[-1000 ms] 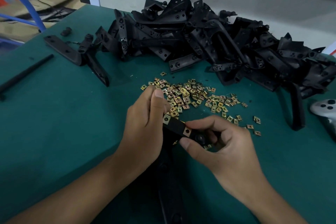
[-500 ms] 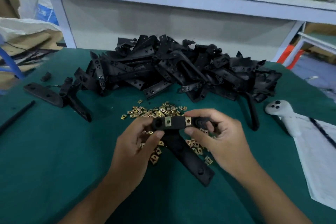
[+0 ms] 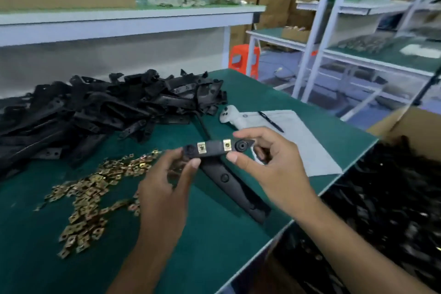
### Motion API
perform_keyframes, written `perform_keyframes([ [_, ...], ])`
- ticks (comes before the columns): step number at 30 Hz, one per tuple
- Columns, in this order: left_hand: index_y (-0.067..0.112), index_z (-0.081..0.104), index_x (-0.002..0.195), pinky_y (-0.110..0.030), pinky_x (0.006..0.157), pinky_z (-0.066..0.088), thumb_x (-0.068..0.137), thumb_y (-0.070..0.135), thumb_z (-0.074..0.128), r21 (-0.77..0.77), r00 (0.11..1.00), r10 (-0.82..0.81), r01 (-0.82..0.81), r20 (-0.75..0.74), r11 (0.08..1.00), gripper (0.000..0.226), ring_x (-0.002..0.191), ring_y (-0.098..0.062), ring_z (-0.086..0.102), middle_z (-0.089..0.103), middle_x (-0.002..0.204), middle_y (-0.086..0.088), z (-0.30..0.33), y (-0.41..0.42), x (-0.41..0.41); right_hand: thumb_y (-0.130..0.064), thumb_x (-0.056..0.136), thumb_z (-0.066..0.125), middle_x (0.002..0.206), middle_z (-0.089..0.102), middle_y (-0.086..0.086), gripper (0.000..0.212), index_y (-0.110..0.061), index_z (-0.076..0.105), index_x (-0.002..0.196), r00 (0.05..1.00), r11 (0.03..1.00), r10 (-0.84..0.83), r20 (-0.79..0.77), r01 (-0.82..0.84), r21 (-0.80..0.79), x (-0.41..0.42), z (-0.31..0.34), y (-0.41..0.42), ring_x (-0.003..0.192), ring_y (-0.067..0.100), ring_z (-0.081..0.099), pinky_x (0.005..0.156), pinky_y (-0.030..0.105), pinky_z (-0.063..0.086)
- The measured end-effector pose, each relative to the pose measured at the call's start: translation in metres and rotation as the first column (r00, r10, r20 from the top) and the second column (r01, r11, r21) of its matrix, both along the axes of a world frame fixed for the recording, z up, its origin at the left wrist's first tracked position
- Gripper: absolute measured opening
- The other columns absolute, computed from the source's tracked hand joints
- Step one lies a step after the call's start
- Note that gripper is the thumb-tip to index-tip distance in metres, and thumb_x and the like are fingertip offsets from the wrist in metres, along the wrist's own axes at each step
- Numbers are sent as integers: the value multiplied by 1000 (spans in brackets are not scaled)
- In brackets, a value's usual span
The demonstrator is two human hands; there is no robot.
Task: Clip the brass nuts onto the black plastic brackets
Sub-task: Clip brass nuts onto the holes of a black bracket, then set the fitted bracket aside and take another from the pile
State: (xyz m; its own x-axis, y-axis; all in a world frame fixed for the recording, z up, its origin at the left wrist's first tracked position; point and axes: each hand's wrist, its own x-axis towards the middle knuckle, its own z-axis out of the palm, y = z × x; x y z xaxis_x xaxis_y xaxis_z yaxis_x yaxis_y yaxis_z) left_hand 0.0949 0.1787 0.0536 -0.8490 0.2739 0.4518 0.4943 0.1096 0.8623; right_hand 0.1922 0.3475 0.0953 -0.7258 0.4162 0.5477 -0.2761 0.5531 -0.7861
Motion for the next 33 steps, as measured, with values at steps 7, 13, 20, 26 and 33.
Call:
perform_keyframes([
  [7,55,63,96,-28,76,54,88,47,66,-35,932,-362,363,14,931,11,82,-1,67,70,89,25,-8,122,95,-18,85,81,75,65,-8,27,-28,67,105,915,903,-401,36,402,-149,142,-22,71,65,19,48,62,26,37],
  [13,50,35,147,-22,106,44,94,29,70,-138,693,-684,718,229,682,68,127,5,52,48,143,26,-13,177,150,-38,83,76,127,56,-18,53,-32,54,131,611,702,-674,415,704,104,241,-41,125,114,5,50,94,26,41],
  [20,49,33,140,-21,110,35,90,41,59,-281,822,-549,568,151,774,57,121,13,46,54,131,30,-20,104,101,6,106,6,151,32,40,70,-16,71,123,973,721,-73,218,203,-662,198,-109,163,123,20,60,99,25,48],
  [26,58,36,126,-12,96,34,99,44,53,-413,990,-143,129,-5,902,35,117,10,50,53,119,38,-21,-28,-5,7,103,6,158,14,38,49,17,21,149,859,409,459,-225,-430,-805,60,-84,98,138,43,38,114,52,25],
  [33,41,54,100,-24,76,44,87,4,73,-367,956,246,-289,-160,884,43,101,14,55,65,87,27,-48,-100,-52,-12,102,46,117,69,-2,28,-19,69,118,878,847,210,430,56,-528,-130,-40,27,90,8,53,87,30,41],
])
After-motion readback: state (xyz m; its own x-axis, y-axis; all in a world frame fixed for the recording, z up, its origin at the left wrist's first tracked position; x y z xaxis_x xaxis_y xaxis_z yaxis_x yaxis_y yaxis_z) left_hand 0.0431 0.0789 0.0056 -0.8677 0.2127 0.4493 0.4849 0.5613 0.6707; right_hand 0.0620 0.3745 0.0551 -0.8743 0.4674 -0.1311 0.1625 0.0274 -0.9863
